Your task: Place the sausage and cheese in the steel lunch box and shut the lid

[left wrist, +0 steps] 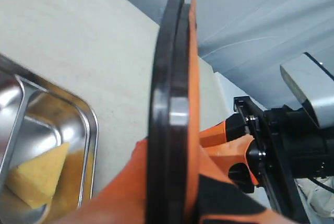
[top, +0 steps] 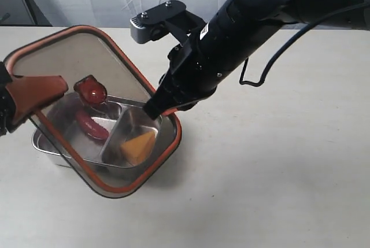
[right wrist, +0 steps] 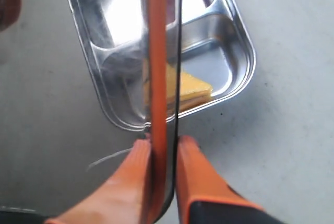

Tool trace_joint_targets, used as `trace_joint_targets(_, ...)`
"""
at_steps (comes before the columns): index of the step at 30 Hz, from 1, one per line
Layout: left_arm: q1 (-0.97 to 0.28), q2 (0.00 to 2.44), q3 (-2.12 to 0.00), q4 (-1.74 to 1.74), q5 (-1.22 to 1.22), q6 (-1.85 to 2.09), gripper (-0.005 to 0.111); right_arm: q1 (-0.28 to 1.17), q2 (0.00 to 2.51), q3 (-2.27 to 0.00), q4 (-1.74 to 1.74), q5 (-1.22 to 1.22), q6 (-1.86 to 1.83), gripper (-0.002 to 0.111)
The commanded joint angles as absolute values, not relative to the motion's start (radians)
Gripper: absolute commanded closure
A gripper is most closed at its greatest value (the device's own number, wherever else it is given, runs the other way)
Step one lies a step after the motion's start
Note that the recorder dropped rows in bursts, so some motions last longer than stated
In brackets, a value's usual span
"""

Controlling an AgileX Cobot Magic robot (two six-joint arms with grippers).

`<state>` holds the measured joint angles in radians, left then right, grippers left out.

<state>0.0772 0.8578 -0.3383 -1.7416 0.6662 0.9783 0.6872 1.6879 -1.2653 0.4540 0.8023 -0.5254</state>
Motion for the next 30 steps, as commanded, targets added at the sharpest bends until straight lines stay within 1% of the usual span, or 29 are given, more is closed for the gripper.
trace_joint_targets(1,0.078,0.862,-0.449,-1.729,0.628,1.060,0.107,0.686,1.680,-1.327,0.418,0.812,-0.530,0.081)
trace_joint_targets(2,0.078,0.862,-0.470,-1.696,0.614,1.060,0.107,0.686,1.680,-1.345,0.411,0.812,-0.530,0.073)
trace_joint_targets(3,0.078,0.862,-0.507,-1.623,0.580,1.055,0.107,0.686,1.680,-1.379,0.397,0.812,-0.511,0.059)
trace_joint_targets(4,0.078,0.862,-0.535,-1.575,0.549,1.055,0.107,0.686,1.678,-1.406,0.379,0.812,-0.483,0.053)
trace_joint_targets(7,0.078,0.862,-0.602,-1.416,0.483,1.055,0.107,0.686,1.653,-1.430,0.277,0.798,-0.407,0.055)
trace_joint_targets(8,0.078,0.862,-0.629,-1.330,0.459,1.055,0.107,0.684,1.636,-1.432,0.183,0.792,-0.330,0.055)
trace_joint_targets(11,0.078,0.862,-0.665,-1.191,0.426,1.050,0.107,0.650,1.608,-1.432,0.094,0.802,-0.210,0.055)
trace_joint_targets(15,0.078,0.862,-0.692,-0.933,0.387,1.050,0.107,0.550,1.563,-1.432,0.078,0.843,-0.135,0.055)
trace_joint_targets(20,0.070,0.863,-0.692,-0.751,0.336,1.050,0.107,0.489,1.540,-1.432,0.080,0.868,-0.130,0.055)
trace_joint_targets(22,0.041,0.863,-0.692,-0.694,0.318,1.050,0.107,0.489,1.538,-1.432,0.076,0.868,-0.128,0.055)
trace_joint_targets(27,-0.095,0.885,-0.692,-0.466,0.219,1.050,0.107,0.489,1.538,-1.432,0.086,0.864,-0.128,0.055)
trace_joint_targets(30,-0.178,0.922,-0.692,-0.395,0.181,1.050,0.107,0.489,1.538,-1.432,0.076,0.875,-0.128,0.055)
